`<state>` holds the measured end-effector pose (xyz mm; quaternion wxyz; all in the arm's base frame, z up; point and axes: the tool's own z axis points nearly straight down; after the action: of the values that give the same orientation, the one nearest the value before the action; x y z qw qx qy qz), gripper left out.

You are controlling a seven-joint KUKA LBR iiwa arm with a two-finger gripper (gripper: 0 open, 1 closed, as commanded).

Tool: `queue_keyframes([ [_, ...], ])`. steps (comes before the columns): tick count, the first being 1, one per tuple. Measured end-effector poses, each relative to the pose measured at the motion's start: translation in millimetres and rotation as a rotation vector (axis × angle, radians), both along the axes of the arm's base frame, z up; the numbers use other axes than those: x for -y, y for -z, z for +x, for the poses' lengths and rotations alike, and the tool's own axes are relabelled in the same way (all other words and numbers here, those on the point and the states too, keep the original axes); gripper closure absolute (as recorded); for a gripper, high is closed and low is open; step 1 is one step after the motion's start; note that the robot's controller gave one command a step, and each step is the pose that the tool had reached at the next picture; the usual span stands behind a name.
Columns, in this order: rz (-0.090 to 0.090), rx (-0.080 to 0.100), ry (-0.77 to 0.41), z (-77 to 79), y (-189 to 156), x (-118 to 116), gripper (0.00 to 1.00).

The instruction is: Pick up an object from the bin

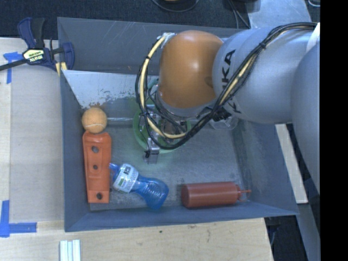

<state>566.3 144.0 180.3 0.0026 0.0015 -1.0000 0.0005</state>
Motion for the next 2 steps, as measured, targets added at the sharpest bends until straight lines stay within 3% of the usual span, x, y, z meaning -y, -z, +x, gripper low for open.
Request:
queue_keyframes([
  [1,0.002,0.008,0.003,1.8,-5,1,0.00],
  [2,0.001,0.009,0.226,-24.2,111,-20,0.00],
])
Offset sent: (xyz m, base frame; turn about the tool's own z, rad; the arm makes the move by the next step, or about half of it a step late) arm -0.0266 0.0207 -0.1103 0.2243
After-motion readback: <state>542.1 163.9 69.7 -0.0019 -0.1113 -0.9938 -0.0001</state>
